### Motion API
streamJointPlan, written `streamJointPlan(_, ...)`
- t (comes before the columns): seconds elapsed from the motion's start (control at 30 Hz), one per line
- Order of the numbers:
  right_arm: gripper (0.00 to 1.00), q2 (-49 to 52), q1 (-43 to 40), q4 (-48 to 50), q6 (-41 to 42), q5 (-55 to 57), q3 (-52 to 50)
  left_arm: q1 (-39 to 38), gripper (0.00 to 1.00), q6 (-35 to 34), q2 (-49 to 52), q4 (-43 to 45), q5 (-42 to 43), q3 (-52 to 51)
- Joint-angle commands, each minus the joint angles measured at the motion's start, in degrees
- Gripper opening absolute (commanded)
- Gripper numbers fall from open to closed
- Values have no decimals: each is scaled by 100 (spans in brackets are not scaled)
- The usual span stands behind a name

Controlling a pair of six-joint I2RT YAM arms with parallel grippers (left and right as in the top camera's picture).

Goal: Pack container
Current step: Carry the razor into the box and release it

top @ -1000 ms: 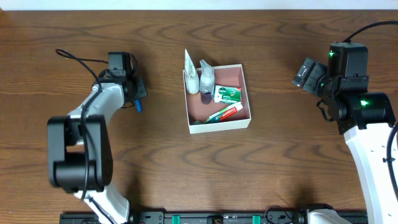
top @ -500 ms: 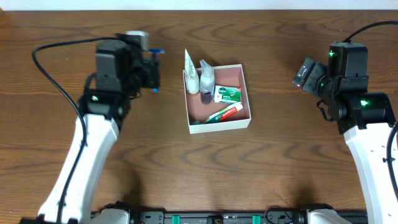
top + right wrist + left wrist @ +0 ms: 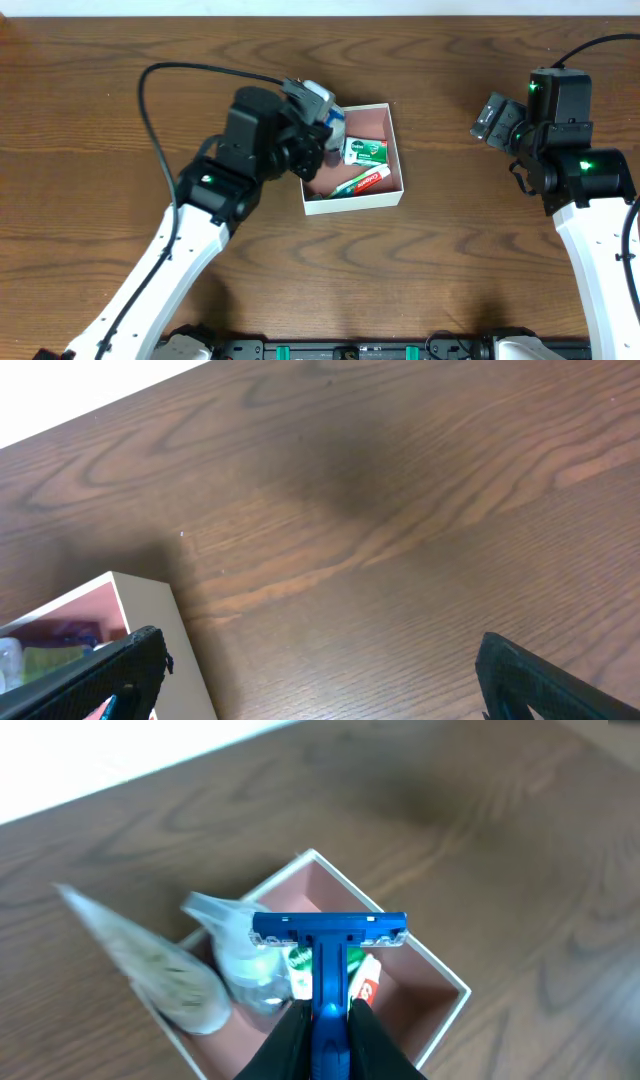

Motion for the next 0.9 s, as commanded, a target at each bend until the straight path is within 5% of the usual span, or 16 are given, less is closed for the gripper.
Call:
streamJointPlan(0.0, 99, -4, -37, -9, 81, 81, 70, -72, 14, 208, 328, -7, 9, 42)
streamJointPlan(0.3, 99, -4, -37, -7, 81, 81, 70, -94, 17, 208, 1244, 212, 9, 42)
streamJointPlan(0.43, 99, -4, -37, -9, 81, 81, 70, -94, 54, 203, 1425, 310, 11, 42)
streamJointPlan(0.67, 99, -4, -37, -7, 81, 81, 70, -94, 69, 199, 1377, 319, 13, 42)
streamJointPlan(0.87, 99, -4, -37, -9, 81, 81, 70, -92, 92, 57, 994, 201, 9, 42)
